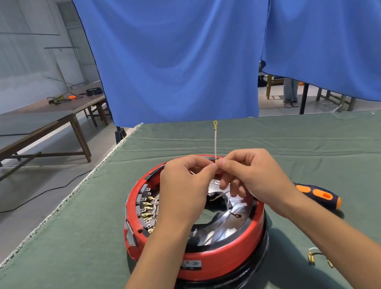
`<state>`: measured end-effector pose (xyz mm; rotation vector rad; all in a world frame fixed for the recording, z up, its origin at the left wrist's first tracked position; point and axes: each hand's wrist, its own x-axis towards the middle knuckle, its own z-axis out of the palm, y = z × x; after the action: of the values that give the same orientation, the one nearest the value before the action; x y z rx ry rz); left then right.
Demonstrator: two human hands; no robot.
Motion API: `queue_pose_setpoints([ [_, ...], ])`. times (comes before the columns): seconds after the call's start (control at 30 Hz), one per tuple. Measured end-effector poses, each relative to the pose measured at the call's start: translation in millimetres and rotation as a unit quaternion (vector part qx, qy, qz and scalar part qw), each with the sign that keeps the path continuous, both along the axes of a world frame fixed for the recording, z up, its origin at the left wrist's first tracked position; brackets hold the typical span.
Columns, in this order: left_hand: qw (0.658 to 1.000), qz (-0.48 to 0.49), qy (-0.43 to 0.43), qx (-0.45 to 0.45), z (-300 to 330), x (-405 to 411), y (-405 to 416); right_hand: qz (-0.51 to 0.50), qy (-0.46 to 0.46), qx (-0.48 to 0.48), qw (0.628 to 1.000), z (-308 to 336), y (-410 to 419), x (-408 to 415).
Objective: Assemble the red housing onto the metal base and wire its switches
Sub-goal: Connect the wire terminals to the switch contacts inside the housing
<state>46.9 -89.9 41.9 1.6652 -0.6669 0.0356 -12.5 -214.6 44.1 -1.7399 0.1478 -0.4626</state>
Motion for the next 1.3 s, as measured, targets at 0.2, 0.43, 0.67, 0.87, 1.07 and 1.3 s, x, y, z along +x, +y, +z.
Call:
queue_pose_setpoints([
  [0.2,0.999,0.027,0.015,0.011,-1.1,1.0,-0.1,-0.046,-0.038,-0.064,0.996,-4.5,-0.7,0.5],
  [0.43,0.992,0.057,0.041,0.104,-3.4,4.4,-1.3,-0.124,-0.158,-0.367,0.908,-4.3,-3.0,-5.8],
  [0.67,0.984,0.054,0.034,0.167,-2.2,2.1,-0.6,-0.129,-0.149,-0.547,0.813,-7.0,-7.0,-4.9],
  [0.87,0.989,0.024,0.058,0.132,-2.5,5.7,-0.3,-0.078,-0.105,-0.474,0.871,-4.8,-13.5,-4.4],
  [1.07,0.997,0.030,0.067,0.021,10.0,7.2,8.8,-0.052,-0.028,-0.296,0.953,-5.8,-9.6,-2.6],
  [1.3,0.980,0.142,0.127,-0.057,14.6,36.8,48.5,-0.041,-0.003,-0.251,0.967,-10.9,0.1,-0.4],
])
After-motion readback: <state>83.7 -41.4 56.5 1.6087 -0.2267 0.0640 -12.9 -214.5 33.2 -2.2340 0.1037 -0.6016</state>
